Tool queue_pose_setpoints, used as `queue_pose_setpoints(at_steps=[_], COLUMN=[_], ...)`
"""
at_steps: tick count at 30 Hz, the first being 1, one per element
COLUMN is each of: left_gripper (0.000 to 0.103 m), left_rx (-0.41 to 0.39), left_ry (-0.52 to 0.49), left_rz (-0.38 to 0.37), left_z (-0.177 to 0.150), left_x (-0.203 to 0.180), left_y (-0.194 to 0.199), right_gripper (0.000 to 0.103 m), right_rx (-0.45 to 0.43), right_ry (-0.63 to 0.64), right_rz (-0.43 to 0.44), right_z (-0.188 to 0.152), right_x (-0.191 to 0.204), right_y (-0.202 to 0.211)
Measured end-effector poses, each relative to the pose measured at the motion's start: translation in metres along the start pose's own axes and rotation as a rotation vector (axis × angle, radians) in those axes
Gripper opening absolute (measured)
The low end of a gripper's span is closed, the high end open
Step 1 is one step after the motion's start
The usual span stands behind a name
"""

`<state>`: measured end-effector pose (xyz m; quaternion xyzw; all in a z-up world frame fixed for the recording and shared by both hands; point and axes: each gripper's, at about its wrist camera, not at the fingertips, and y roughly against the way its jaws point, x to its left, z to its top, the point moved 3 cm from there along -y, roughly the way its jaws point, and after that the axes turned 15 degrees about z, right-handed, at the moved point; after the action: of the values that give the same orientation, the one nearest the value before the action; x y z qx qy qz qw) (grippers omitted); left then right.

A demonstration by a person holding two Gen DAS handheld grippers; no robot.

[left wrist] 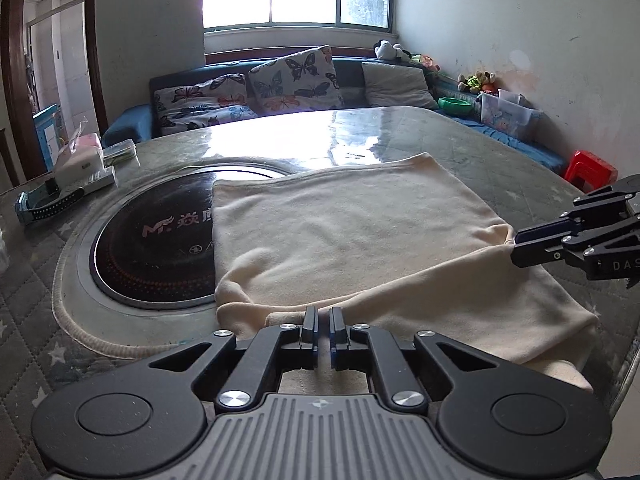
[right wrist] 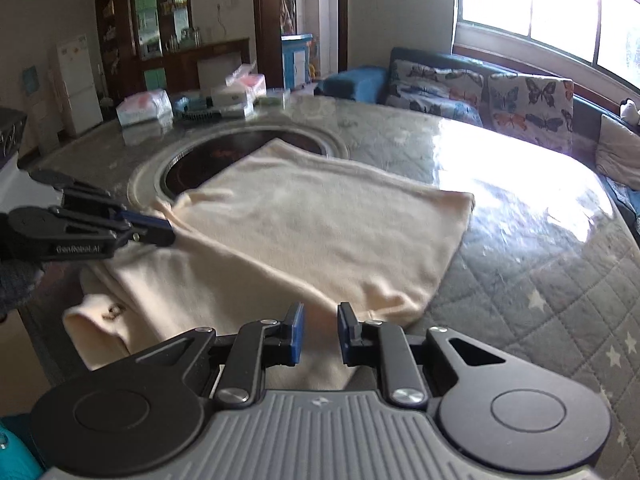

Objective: Fold clothes

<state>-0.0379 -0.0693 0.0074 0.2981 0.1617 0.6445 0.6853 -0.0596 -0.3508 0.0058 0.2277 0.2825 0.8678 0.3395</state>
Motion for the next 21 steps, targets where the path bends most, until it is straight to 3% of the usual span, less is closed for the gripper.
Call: queue_pose_setpoints(at_steps=[7, 12, 14, 16, 21], left_gripper=[0.008, 0.009, 0.016, 0.033, 0.037], left_rx=[-0.047, -0.094, -0.111, -0.131, -0.179], left_ry=[-0.083, -0.207, -0.261, -0.320, -0.439], left_rz=[-0.011, -0.048, -0.062, -0.079, -0.094], left_z=[-0.009, -0.030, -0.041, -0.050, -0.067], left_x=[0.005, 0.006, 0.004, -0.001, -0.020], left_y=[0.030, 0.065, 0.077, 0.085, 0.089], right_gripper=[0.017, 0.018, 0.018, 0.019, 0.024], right_rx=[0.026, 0.067, 0.088, 0.105, 0.111], right_ry=[0.023, 0.089, 0.107, 0.123, 0.155], right_rz=[-0.002, 0.062, 0.074, 0.076, 0.079], right_z=[-0.007, -0.018, -0.025, -0.033, -0.037], right_x=[0.007, 0.033, 0.041, 0.047, 0.058], right_y=[-0.006, 0.009, 0.011, 0.012, 0.022])
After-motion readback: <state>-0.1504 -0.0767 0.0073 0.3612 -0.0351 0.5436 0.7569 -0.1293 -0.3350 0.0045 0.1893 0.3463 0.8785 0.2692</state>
